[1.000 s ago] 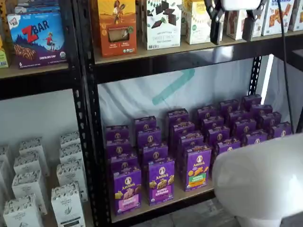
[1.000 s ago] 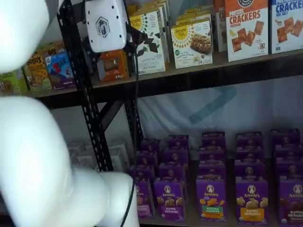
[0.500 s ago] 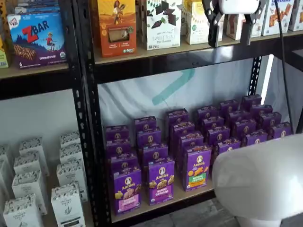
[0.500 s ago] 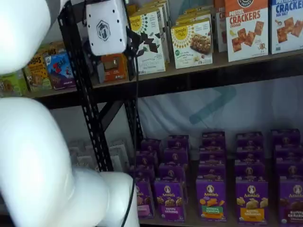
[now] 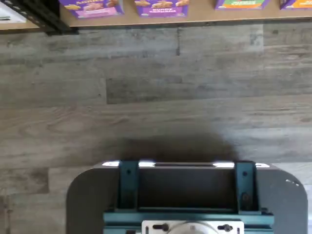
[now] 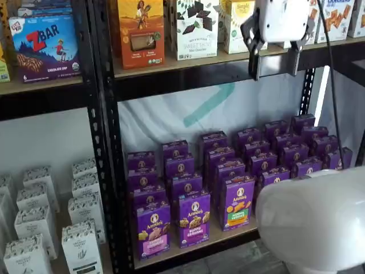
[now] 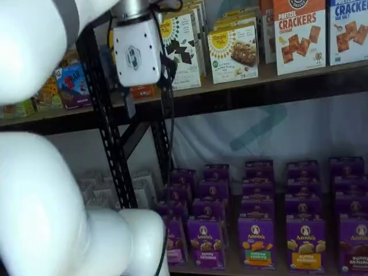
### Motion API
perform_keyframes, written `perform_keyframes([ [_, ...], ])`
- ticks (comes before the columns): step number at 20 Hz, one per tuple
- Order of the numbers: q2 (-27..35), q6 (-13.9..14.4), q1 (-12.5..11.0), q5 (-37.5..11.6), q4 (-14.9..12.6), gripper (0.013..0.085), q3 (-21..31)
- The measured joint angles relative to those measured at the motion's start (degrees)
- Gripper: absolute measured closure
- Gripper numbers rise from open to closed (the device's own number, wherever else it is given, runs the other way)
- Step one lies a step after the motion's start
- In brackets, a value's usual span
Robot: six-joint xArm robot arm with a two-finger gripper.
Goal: Pick up the purple box with a pink patch in the middle, on the bottom shelf, the first box from the left
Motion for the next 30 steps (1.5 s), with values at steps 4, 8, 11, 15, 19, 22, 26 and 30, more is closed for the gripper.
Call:
perform_keyframes([
  [4, -1.6, 0.6, 0.9, -3.7, -1.1, 0.0130, 4.7],
  [8, -3.7, 0.5, 0.8, -8.2, -0.4, 0.0130, 9.3],
  [11, -4.4, 0.6, 0.8, -10.5, 0.2, 0.0130, 11.8],
  [15, -5.5, 1.1, 1.5, -14.7, 0.6, 0.0130, 15.9],
  [19, -6.3, 2.2, 2.8, -19.5, 0.6, 0.0130, 20.4],
  [22, -6.1, 4.0, 4.8, -23.2, -0.2, 0.0130, 23.8],
  [26, -5.1, 7.0, 7.7, -27.9, -1.5, 0.0130, 27.4],
  [30, -3.3, 8.7, 9.6, -33.0, -1.4, 0.0130, 30.5],
])
